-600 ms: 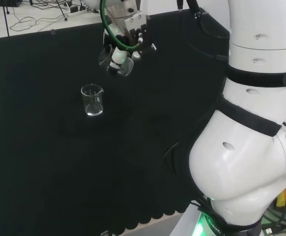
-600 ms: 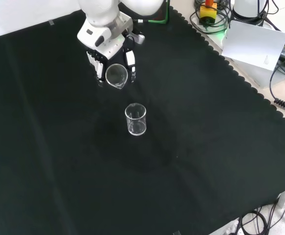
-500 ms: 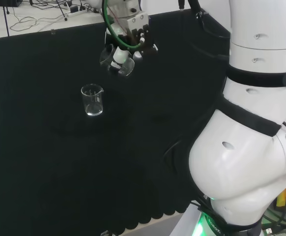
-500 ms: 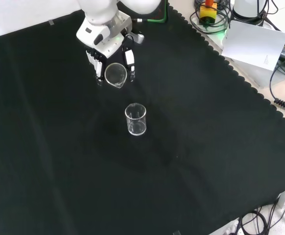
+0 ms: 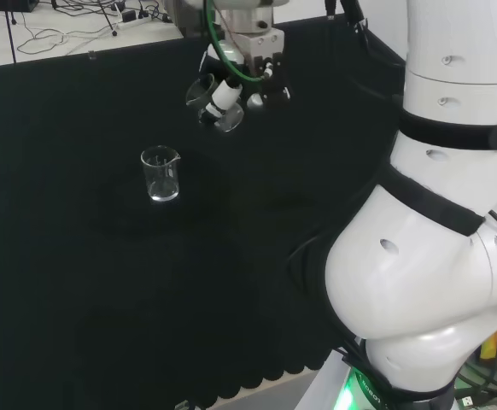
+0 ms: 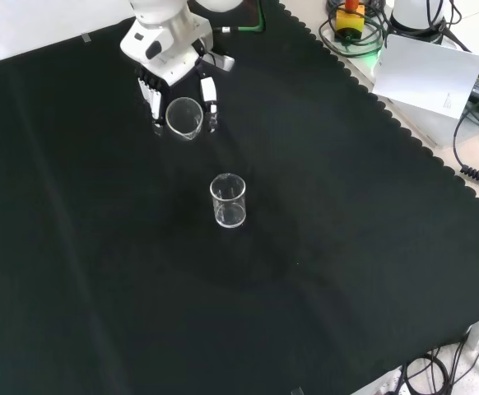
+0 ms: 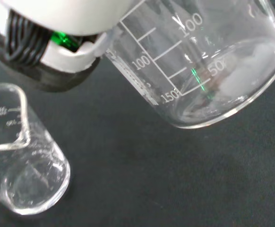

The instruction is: Place the beaker back on the table.

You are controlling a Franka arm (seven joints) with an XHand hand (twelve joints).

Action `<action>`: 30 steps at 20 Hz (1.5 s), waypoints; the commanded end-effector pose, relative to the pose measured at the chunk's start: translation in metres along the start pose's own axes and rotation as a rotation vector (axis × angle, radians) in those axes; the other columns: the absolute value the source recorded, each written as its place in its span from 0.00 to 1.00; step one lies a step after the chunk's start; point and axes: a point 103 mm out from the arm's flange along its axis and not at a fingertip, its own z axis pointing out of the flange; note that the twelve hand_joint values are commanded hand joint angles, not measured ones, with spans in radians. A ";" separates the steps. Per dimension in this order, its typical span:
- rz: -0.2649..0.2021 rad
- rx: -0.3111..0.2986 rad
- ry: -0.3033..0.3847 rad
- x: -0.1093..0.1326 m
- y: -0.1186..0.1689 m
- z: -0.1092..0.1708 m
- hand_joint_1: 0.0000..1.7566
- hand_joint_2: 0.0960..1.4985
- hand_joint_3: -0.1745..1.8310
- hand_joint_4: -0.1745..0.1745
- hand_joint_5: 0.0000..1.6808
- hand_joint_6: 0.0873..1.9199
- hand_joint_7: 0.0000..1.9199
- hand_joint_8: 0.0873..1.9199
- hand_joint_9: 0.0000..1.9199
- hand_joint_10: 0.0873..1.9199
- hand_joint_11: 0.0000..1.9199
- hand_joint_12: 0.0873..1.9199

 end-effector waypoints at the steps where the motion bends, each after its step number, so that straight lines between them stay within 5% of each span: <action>1: 0.050 -0.090 0.144 -0.043 -0.009 0.022 0.67 0.45 0.36 0.37 0.75 0.30 0.89 0.00 0.85 0.12 0.72 0.31; 15: 0.073 -0.219 0.386 -0.073 -0.005 0.059 0.67 0.45 0.36 0.38 0.75 0.31 0.89 0.00 0.85 0.12 0.71 0.32; 30: 0.085 -0.248 0.437 -0.100 -0.004 0.094 0.66 0.45 0.36 0.46 0.75 0.31 0.88 0.00 0.83 0.14 0.69 0.33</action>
